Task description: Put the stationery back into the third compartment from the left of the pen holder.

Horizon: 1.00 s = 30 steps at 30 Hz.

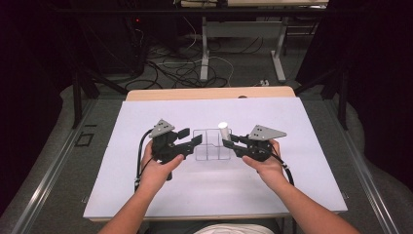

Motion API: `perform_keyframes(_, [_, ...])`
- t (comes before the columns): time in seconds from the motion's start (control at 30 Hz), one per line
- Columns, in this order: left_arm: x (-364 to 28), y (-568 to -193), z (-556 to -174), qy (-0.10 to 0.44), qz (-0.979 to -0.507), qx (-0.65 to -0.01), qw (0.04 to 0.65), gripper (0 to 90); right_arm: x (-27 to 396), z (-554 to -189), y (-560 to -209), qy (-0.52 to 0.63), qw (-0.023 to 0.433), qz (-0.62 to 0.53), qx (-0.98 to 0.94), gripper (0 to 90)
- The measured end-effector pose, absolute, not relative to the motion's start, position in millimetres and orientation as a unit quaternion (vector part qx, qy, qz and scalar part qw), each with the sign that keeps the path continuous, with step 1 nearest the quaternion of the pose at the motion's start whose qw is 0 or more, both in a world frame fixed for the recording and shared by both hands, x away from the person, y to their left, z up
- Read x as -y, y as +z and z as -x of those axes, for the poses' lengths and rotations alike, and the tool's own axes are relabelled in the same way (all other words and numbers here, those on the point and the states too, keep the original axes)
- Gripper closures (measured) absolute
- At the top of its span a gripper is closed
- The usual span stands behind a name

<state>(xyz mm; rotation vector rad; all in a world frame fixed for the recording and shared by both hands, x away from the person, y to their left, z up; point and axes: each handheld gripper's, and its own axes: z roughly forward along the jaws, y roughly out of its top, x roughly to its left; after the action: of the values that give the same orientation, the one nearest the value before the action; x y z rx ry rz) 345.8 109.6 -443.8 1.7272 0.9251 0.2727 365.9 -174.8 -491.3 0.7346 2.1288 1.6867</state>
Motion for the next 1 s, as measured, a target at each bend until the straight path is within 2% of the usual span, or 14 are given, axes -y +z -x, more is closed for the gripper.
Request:
perform_keyframes(0.33, [-75.9,-442.2,-355.8,0.064,-0.739,-0.37,0.559,44.2,174.5,-364.8,-492.3,0.595,0.164,-0.26,-0.743,70.8])
perform_keyframes(0.43, [-67.0,-440.9,-357.9,0.065,-0.742,-0.365,0.559,44.8,173.9,-364.4,-492.2,0.596,0.162,-0.258,-0.743,70.8])
perform_keyframes(0.73, [-43.8,-440.6,-365.6,0.044,-0.75,-0.363,0.552,52.3,172.2,-362.6,-491.7,0.6,0.157,-0.255,-0.742,70.8])
perform_keyframes(1.0, [-40.3,-442.2,-369.5,0.041,-0.743,-0.375,0.553,59.8,171.7,-361.8,-491.6,0.6,0.154,-0.252,-0.743,70.8])
